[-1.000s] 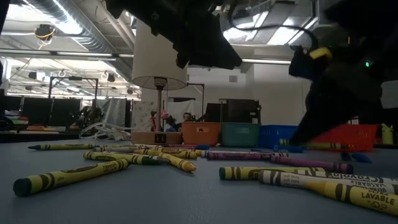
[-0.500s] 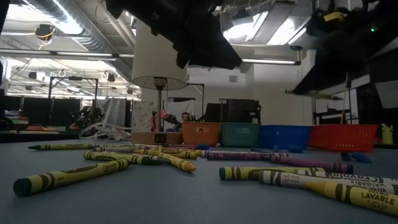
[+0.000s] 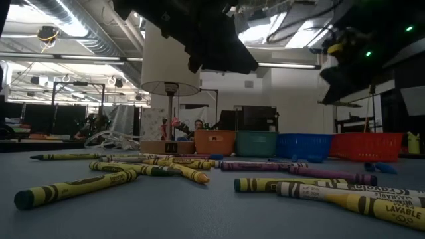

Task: Sort crayons
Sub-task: Put the green crayon into the orange bin, then put the purple crayon into the light orange bin

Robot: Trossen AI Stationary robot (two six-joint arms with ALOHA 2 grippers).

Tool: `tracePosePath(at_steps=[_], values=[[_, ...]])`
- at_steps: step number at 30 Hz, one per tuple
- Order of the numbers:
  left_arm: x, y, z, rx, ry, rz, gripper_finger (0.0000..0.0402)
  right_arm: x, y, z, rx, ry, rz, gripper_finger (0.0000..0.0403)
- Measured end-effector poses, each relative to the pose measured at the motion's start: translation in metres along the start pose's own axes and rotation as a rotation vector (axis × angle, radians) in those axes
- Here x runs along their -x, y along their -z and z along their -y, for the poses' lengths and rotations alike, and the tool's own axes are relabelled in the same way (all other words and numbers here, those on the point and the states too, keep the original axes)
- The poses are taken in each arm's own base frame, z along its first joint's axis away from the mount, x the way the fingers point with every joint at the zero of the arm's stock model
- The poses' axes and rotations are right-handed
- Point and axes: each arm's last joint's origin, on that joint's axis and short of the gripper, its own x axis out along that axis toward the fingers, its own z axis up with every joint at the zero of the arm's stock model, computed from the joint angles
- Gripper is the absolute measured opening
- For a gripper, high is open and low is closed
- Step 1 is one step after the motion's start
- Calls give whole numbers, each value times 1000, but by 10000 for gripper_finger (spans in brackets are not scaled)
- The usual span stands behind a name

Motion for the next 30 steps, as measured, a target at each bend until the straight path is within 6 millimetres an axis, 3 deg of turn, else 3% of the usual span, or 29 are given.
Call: tracePosePath(at_steps=[8,20,30], values=[[0,0,0,-1,0,0,94,-23,-8,21,-92,141,-71,24],[0,0,0,-1,0,0,94,-35,-9,32,-167,108,-187,28],[0,0,0,0,0,0,94,-35,-9,32,-169,115,-186,125]])
